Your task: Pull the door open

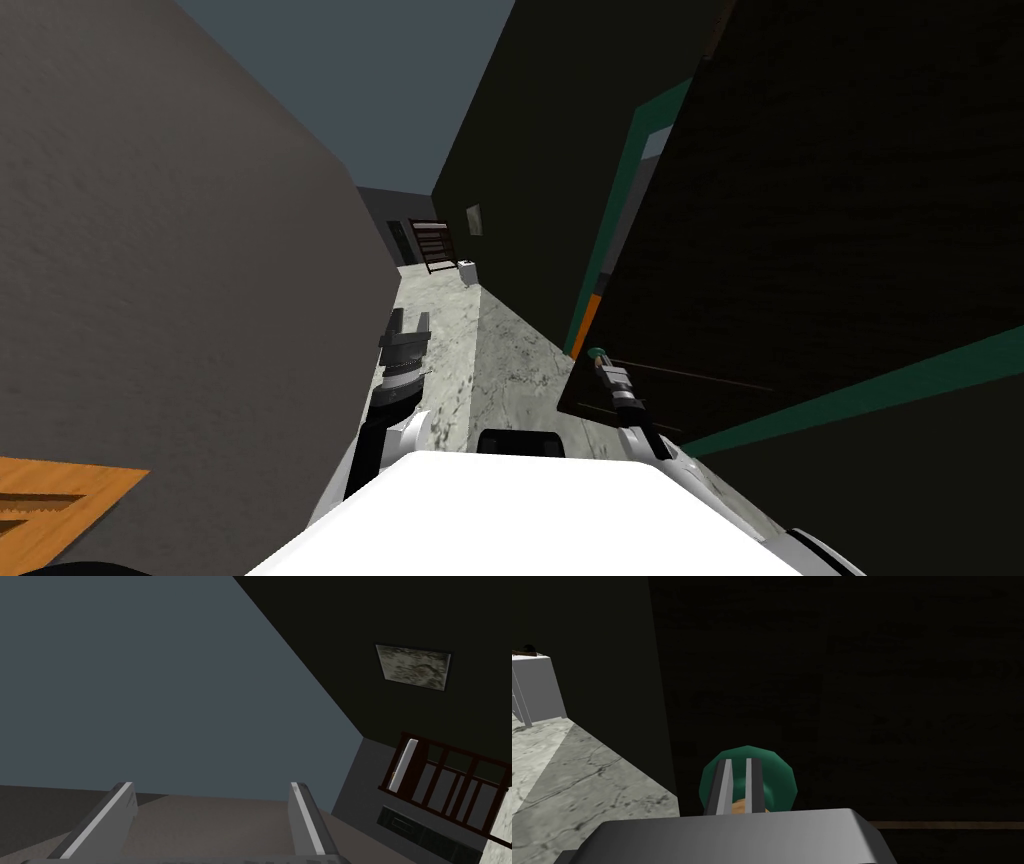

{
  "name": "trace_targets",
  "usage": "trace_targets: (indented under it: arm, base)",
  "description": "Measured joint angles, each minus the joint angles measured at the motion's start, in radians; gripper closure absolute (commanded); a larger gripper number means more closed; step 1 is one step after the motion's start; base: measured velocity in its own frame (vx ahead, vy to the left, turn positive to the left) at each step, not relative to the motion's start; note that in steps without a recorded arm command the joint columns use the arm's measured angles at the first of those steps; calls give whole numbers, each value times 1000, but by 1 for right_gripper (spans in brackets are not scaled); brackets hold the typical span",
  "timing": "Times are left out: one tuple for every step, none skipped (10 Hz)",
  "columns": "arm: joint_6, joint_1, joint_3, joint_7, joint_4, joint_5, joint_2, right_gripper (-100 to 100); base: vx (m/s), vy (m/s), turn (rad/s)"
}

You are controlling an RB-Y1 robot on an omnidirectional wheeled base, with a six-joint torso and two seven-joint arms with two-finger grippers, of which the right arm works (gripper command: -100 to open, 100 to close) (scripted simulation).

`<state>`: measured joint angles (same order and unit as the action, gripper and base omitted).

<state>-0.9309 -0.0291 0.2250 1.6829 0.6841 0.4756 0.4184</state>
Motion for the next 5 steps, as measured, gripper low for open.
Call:
trace_targets:
  arm:
    - [-13, 6, 12, 13, 2, -7, 7, 100]
    - [-15, 20, 22, 20, 15, -13, 14, 100]
    - [-37, 8, 39, 37, -27, -23, 15, 100]
    - [-38, 24, 47, 46, -17, -26, 20, 100]
    - [-38, 30, 56, 55, -14, -30, 27, 100]
  base:
    - [-218, -4, 51]
    - [-208, -34, 49]
    - [-142, -30, 31]
    - [-128, -20, 42]
    - [-148, -31, 83]
